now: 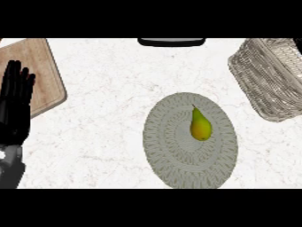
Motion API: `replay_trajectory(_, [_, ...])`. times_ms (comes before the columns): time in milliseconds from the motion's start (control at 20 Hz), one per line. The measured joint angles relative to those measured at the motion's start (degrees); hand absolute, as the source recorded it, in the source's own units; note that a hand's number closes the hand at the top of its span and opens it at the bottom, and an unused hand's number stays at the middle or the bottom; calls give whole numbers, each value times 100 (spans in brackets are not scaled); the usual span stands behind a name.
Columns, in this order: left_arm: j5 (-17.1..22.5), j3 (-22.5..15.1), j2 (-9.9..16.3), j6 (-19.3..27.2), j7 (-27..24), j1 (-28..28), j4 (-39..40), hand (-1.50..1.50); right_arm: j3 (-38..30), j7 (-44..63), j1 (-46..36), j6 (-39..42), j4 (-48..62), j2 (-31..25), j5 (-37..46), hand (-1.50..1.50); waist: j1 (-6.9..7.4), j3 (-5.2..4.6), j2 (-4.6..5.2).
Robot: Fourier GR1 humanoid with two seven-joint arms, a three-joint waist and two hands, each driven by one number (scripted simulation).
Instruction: Pick the pear from the placemat and place it in the basket
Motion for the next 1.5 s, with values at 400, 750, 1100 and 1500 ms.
replay_trajectory(400, [53,-904,-90,-660,774,698,882,0,364,-83,-335,603,841,1477,-1534,150,379,100,154])
replay_trajectory(750, [-3,-1039,15,-1032,855,797,1119,0,1389,118,-838,437,1410,2524,-1228,-150,257,136,-53])
replay_trajectory(1100, [-23,-1015,63,-1087,860,967,1038,0,1672,1028,-1662,452,1801,1265,102,-150,143,136,-127])
replay_trajectory(1500, [-24,-980,68,-1131,970,1007,974,0,1380,1689,-2842,2318,2294,-491,61,-150,128,144,-114])
